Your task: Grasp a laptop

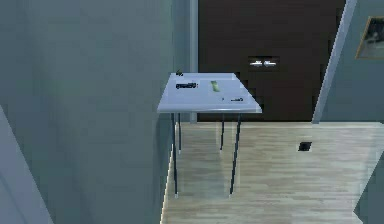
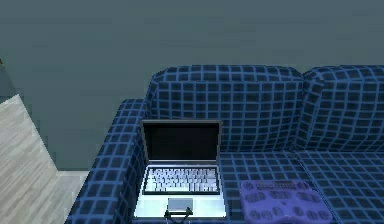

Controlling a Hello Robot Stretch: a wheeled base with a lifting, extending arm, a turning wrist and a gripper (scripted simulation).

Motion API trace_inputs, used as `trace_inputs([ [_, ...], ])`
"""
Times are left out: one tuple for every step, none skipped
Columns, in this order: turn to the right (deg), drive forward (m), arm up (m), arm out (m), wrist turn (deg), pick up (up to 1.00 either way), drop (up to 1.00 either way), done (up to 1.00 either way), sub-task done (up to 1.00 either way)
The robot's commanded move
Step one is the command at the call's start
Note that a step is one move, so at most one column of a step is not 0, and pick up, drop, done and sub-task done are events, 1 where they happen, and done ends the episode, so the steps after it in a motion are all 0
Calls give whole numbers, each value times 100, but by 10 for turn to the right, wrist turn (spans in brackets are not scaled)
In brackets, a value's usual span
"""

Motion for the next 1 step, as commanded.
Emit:
trace_inputs([
  [0,0,0,0,0,100,0,0,0],
])
